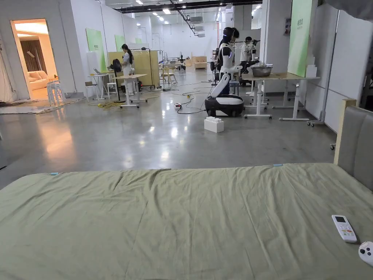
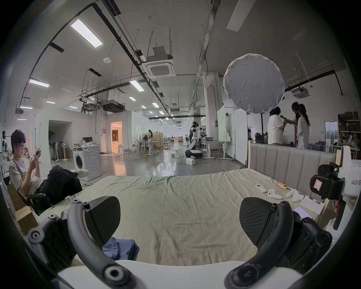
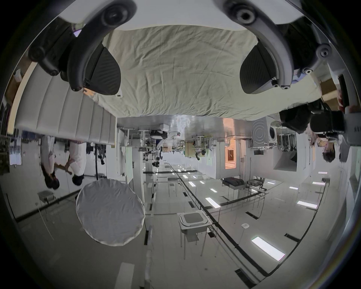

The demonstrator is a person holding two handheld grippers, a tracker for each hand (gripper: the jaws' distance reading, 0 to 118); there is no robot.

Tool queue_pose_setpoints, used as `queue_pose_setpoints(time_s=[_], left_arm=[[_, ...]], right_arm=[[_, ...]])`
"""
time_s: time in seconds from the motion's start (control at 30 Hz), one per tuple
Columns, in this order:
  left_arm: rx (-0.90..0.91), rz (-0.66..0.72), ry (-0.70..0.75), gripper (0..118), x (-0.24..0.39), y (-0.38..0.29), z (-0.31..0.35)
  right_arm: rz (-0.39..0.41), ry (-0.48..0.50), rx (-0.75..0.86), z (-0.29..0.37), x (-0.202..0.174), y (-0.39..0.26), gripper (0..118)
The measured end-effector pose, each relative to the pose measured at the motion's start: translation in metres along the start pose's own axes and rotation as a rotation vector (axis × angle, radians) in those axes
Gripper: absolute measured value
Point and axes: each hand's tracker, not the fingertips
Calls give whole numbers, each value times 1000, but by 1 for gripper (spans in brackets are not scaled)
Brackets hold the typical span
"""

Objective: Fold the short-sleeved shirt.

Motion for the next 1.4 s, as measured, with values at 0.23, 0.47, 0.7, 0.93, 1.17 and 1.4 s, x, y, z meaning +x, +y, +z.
queue_pose_setpoints(time_s=[0.23, 0.47, 0.7, 0.93, 1.17, 1.4], left_arm=[[-15, 28, 2, 118, -4, 5, 2], [-34, 30, -10, 118, -2, 5, -1], [-34, 20, -41, 118, 3, 10, -1], [-29, 20, -47, 118, 4, 9, 1], [-29, 13, -49, 118, 5, 10, 3], [69, 26, -17, 118, 8, 5, 8]], right_arm=[[-122, -99, -104, 4, -1, 8, 118], [-217, -41, -186, 14, -5, 36, 118], [-262, -3, -227, 16, -11, 51, 118], [-332, -65, -248, 4, 1, 49, 118], [-196, -226, -259, -2, -8, 38, 118], [59, -38, -3, 0, -19, 15, 118]])
